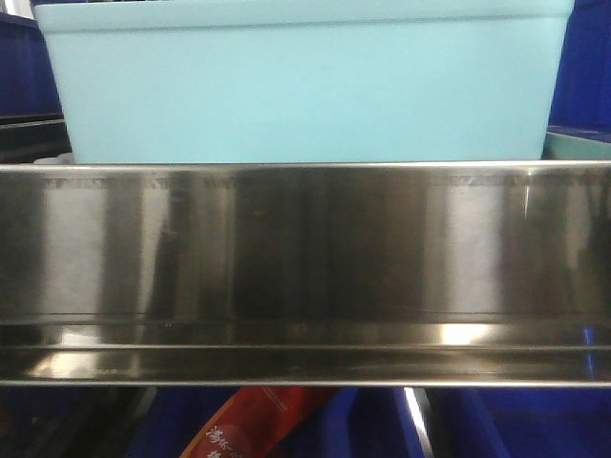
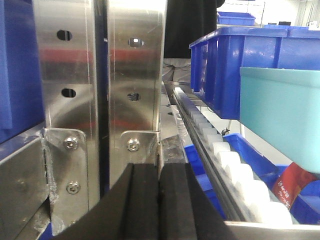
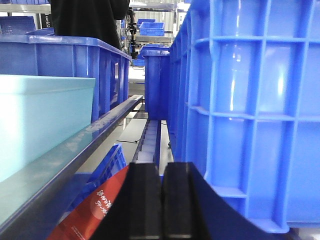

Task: Fetch blue bin and place on conveyor start

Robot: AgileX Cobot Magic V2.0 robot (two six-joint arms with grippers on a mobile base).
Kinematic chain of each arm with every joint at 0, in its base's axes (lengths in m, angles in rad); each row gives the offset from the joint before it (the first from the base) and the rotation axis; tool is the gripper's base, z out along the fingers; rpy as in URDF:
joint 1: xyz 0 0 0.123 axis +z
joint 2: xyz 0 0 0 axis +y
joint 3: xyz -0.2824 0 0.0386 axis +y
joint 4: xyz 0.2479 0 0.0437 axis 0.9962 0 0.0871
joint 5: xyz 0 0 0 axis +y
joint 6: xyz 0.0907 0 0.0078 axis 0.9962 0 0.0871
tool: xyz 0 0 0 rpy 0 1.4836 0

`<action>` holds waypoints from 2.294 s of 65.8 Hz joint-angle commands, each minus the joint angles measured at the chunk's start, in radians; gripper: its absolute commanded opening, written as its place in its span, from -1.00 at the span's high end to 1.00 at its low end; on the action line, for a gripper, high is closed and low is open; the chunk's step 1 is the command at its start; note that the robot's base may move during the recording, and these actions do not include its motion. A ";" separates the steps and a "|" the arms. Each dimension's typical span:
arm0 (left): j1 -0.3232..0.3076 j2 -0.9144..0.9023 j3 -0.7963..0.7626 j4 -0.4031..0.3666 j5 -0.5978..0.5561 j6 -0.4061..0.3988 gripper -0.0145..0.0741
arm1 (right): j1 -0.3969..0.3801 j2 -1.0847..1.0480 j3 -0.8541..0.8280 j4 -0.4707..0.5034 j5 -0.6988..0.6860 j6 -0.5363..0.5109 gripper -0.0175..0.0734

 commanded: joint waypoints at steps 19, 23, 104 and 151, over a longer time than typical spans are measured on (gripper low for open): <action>0.006 -0.005 -0.002 0.000 -0.019 0.006 0.92 | 0.003 -0.003 -0.001 0.003 -0.025 -0.005 0.97; 0.006 -0.005 -0.002 0.000 -0.019 0.006 0.92 | 0.003 -0.003 -0.001 0.003 -0.025 -0.005 0.97; 0.006 0.340 -0.712 0.010 0.332 -0.003 -0.45 | 0.003 0.394 -0.804 0.046 0.475 -0.005 -0.47; -0.493 1.075 -1.237 0.008 0.612 -0.035 -0.54 | 0.290 0.985 -1.193 0.091 0.702 -0.023 -0.64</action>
